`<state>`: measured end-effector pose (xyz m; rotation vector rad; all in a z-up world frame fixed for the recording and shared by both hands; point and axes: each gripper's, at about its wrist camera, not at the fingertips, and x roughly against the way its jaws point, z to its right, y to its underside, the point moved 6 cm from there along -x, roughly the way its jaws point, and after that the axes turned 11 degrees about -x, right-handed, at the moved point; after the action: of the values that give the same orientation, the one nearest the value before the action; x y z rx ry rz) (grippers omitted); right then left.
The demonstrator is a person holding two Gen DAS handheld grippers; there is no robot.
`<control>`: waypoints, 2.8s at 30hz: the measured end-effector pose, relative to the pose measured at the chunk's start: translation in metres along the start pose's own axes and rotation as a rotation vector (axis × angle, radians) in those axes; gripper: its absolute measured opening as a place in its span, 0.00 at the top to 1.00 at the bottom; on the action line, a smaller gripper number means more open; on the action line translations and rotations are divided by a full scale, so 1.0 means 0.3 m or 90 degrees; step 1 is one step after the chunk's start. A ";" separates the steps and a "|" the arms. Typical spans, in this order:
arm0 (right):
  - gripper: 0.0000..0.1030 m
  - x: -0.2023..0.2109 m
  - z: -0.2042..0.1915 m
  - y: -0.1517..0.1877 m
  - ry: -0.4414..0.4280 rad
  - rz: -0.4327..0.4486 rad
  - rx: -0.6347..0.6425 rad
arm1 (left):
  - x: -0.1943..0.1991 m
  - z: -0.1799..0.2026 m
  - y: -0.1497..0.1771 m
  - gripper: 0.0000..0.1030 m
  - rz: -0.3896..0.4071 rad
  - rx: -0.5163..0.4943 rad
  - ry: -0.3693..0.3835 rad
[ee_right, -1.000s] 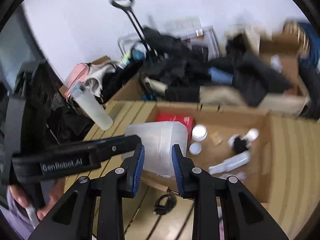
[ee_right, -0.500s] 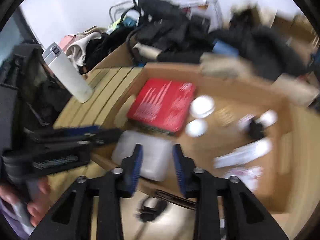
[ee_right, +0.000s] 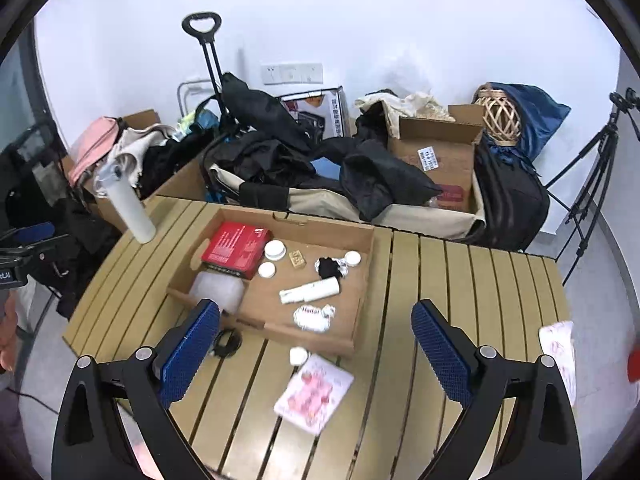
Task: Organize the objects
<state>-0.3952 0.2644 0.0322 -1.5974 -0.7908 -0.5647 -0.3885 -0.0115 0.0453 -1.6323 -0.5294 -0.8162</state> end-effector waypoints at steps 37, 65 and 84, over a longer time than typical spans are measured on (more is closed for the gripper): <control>0.53 -0.337 -0.079 0.642 -0.161 -0.107 -0.032 | -0.449 0.309 0.531 0.16 -0.048 -0.017 0.076; 0.72 -0.594 -0.004 0.537 -0.001 -0.073 0.000 | -0.385 0.256 0.530 0.68 -0.007 0.020 0.106; 0.72 0.058 -0.071 0.786 -0.122 -0.015 -0.032 | 0.074 0.281 0.588 0.68 0.049 0.063 0.173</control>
<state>-0.2040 0.2318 -0.1047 -1.7083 -0.9451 -0.4557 -0.2275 0.0293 -0.0602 -1.4150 -0.3081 -0.9237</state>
